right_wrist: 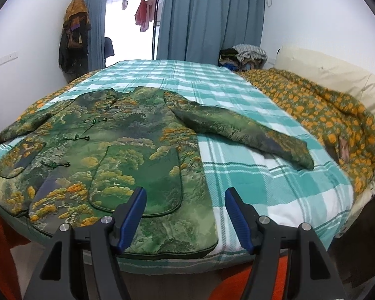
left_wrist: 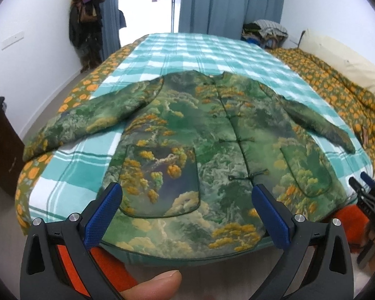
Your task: Fold large clothes
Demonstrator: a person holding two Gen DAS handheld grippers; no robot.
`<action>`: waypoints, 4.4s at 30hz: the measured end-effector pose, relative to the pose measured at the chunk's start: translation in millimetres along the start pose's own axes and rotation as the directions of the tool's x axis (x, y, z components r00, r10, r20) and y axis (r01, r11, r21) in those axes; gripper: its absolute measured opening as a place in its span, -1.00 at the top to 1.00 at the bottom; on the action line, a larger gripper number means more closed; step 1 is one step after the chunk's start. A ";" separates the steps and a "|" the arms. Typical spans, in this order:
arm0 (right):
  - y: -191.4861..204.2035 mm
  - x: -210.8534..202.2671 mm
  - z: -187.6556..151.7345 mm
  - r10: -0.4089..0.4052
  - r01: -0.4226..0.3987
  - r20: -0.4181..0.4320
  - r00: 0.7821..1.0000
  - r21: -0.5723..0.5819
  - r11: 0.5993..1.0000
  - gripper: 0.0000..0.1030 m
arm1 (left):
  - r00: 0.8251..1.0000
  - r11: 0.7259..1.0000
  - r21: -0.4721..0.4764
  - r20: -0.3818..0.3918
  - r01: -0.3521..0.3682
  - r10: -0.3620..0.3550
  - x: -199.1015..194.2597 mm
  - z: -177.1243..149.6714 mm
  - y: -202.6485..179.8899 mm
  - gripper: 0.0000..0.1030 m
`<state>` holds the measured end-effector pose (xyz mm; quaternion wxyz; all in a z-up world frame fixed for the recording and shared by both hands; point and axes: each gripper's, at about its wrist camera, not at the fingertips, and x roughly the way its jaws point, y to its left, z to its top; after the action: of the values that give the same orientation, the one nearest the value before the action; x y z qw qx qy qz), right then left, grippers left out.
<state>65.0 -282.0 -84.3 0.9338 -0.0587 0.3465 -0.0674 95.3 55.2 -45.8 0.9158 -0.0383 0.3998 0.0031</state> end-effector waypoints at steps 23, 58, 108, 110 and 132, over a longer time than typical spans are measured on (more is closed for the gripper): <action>-136.1 52.0 20.6 0.088 -0.083 0.006 0.996 0.402 0.912 -0.29 | 0.997 0.997 -0.069 -0.079 -0.022 0.016 12.5 -2.7 10.8 -0.99; -194.1 120.1 152.7 0.030 -0.133 0.194 0.980 0.543 0.829 0.81 | 0.986 0.996 -0.094 -0.166 0.004 -0.019 40.4 -1.7 -11.9 -0.99; 38.1 65.4 26.6 0.423 -0.419 -0.063 0.904 0.064 0.906 -0.41 | 0.922 0.983 -0.043 -0.341 0.178 -0.182 185.7 91.8 -114.0 0.89; 29.1 65.0 29.8 0.414 -0.410 -0.040 0.910 0.078 0.909 -0.41 | 0.948 0.984 0.041 -0.279 0.173 -0.155 168.7 117.2 -117.0 0.89; -9.0 346.5 153.3 0.304 -0.287 -0.383 0.873 0.103 0.953 -0.29 | 0.960 0.996 -0.077 -0.274 0.043 -0.063 306.6 146.9 -36.9 0.80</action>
<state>424.7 -338.9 -189.0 0.8451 0.0295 0.5306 0.0580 412.8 21.4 -168.4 0.8490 -0.0812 0.5219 -0.0127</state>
